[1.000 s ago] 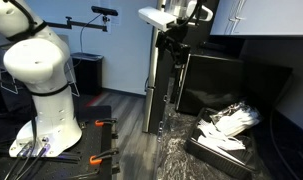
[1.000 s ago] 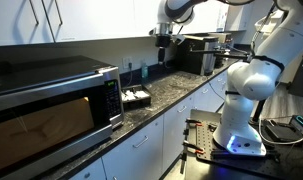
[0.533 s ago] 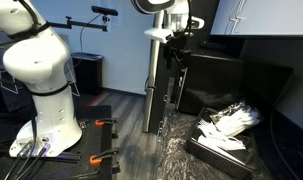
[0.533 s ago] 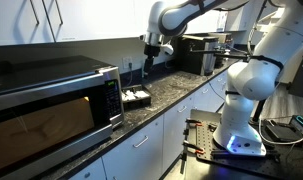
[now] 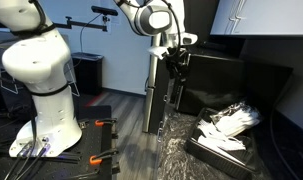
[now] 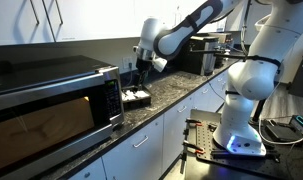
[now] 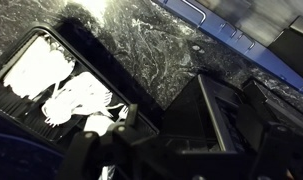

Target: Push the button to open the microwave door

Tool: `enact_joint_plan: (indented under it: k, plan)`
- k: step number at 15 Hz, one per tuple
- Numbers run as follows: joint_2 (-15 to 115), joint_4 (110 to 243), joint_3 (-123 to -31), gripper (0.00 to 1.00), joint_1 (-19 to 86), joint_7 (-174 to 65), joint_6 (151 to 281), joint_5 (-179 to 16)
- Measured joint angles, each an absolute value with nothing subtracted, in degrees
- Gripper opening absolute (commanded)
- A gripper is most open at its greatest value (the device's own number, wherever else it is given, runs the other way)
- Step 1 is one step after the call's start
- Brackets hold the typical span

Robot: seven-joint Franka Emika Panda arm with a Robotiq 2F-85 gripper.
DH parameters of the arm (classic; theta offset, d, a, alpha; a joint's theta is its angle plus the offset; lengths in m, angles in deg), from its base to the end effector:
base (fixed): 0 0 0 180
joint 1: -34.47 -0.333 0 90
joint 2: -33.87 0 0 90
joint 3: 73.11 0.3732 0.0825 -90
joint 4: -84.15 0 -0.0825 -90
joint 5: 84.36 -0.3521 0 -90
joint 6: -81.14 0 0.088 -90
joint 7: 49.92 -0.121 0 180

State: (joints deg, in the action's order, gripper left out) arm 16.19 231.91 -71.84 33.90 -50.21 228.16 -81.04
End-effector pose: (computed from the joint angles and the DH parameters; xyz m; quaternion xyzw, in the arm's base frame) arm 0.4070 0.0140 0.4599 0.9882 0.0351 0.1475 0.0198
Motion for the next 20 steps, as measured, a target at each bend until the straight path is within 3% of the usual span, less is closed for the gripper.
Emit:
enact_joint_plan:
  k: [11,18,20]
  plan:
    - [17.4,231.8,-71.5,1.00,33.9,-50.2,228.4,-81.0]
    - [23.3,231.6,-63.9,1.00,31.3,-56.3,232.1,-78.2]
    - [25.4,231.5,-62.0,0.74,30.2,-59.3,234.0,-77.5]
